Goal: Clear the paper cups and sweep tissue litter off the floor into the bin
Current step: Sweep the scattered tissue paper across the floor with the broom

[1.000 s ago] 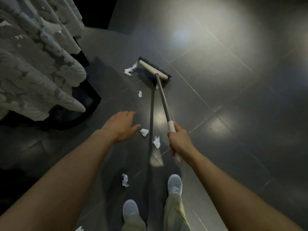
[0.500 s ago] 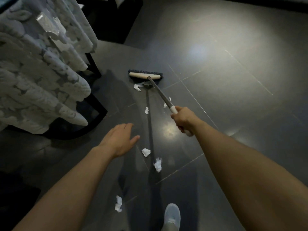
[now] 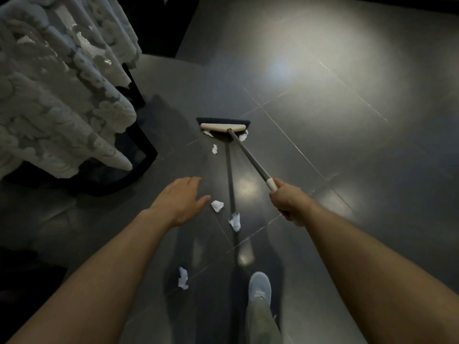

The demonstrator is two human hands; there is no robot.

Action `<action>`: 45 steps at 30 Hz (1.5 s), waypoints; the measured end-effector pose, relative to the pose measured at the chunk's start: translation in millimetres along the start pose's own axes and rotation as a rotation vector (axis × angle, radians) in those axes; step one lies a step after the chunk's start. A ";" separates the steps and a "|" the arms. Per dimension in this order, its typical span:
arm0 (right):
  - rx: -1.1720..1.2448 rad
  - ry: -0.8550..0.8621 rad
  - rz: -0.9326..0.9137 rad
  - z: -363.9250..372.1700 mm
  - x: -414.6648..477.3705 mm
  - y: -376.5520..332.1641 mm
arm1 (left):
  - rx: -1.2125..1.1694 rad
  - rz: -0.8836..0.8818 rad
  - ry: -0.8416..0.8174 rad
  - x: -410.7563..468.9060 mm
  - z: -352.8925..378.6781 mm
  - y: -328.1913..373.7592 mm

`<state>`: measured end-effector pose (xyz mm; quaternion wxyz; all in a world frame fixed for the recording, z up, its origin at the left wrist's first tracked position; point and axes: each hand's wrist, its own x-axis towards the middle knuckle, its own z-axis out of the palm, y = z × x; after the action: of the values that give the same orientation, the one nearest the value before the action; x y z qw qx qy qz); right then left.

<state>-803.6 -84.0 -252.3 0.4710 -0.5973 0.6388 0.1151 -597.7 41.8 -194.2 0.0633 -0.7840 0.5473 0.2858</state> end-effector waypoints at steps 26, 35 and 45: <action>0.158 0.113 -0.063 114.5 -160.4 104.5 | 0.023 0.039 -0.081 -158.0 87.7 -8.6; 0.298 0.022 0.054 100.5 -111.7 52.8 | 0.022 -0.053 -0.049 -159.5 94.4 -28.3; 0.254 0.010 0.146 139.0 -171.3 115.1 | 0.056 0.020 -0.047 -209.4 113.0 -40.5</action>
<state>-866.4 156.7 -247.0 0.5298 -0.4857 0.6923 0.0643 -654.1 276.5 -188.1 0.0950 -0.7695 0.5614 0.2892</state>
